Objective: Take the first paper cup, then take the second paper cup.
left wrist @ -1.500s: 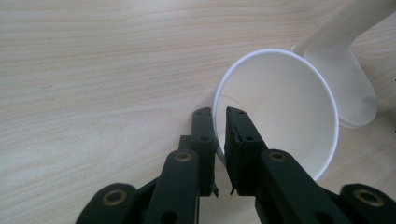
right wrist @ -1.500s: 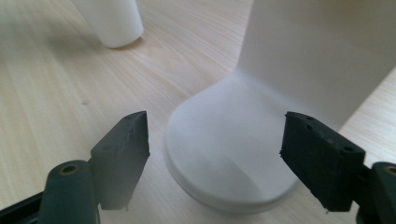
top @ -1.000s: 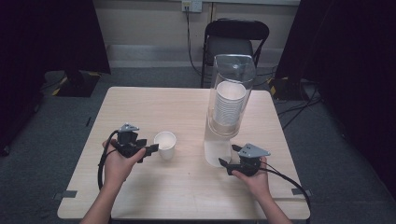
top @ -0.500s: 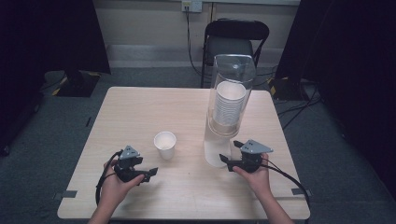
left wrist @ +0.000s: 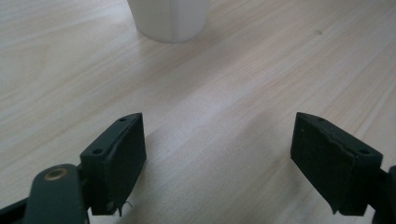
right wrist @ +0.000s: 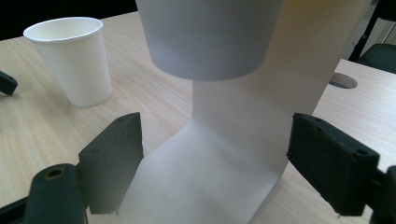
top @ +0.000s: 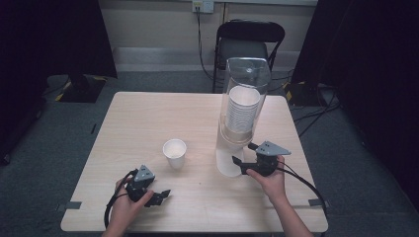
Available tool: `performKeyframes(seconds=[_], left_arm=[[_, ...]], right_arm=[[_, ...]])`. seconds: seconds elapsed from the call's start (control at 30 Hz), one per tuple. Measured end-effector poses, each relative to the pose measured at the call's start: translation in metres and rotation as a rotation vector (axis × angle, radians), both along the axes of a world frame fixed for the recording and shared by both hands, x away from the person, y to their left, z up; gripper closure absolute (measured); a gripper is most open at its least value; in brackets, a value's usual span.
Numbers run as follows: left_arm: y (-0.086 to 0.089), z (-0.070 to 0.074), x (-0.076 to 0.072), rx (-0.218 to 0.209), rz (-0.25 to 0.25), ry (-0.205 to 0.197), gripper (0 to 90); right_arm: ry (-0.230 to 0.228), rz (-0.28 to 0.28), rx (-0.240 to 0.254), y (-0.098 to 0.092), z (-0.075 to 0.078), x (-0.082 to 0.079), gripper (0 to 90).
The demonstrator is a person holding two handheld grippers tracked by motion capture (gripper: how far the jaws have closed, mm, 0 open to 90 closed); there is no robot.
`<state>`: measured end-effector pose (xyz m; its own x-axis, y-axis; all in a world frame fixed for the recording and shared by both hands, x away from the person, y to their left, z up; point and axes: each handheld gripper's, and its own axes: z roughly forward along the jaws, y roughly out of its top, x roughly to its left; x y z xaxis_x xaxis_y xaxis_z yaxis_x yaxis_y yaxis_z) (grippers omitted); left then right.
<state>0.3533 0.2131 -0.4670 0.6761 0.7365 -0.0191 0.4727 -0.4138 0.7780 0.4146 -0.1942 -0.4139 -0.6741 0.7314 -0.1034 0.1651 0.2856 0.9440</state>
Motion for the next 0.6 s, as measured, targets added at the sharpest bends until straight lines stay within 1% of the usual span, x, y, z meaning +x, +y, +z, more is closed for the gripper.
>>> performKeyframes(seconds=[0.07, 0.1, 0.17, 0.2, 0.23, 0.3, 0.4, 0.47, 0.6], left_arm=[[-0.0016, -0.001, -0.0008, 0.007, -0.007, -0.008, 16.4], [-0.0017, -0.0012, -0.0008, 0.018, -0.011, -0.017, 16.3], [-0.0019, -0.0035, -0.0015, 0.032, -0.032, -0.042, 15.4], [-0.0025, -0.0058, -0.0028, 0.035, -0.037, -0.061, 14.8], [-0.0029, -0.0059, -0.0026, 0.04, -0.043, -0.065, 13.3], [-0.003, -0.0057, -0.0024, 0.043, -0.045, -0.064, 12.7], [-0.0029, -0.0057, -0.0023, 0.043, -0.045, -0.064, 12.6], [-0.003, -0.0058, -0.0024, 0.043, -0.045, -0.064, 12.5], [-0.003, -0.0057, -0.0024, 0.043, -0.045, -0.064, 12.5]], right_arm=[[-0.001, 0.008, 0.001, 0.0006, 0.0015, 0.0012, 17.7], [-0.001, 0.011, 0.003, 0.0012, 0.0022, 0.0018, 18.1], [0.0, 0.014, 0.004, 0.0026, 0.0034, 0.0026, 18.2], [-0.003, 0.018, 0.007, 0.0036, 0.0035, 0.0035, 18.4], [-0.006, 0.015, 0.002, 0.0042, 0.0039, 0.0042, 18.3], [-0.007, 0.019, 0.015, 0.0058, 0.0043, 0.0052, 18.3], [-0.013, 0.023, 0.01, 0.0072, 0.006, 0.0064, 19.6], [-0.011, 0.025, 0.028, 0.0072, 0.0066, 0.0075, 19.8], [-0.02, 0.041, 0.032, 0.0081, 0.0061, 0.0077, 20.7]])
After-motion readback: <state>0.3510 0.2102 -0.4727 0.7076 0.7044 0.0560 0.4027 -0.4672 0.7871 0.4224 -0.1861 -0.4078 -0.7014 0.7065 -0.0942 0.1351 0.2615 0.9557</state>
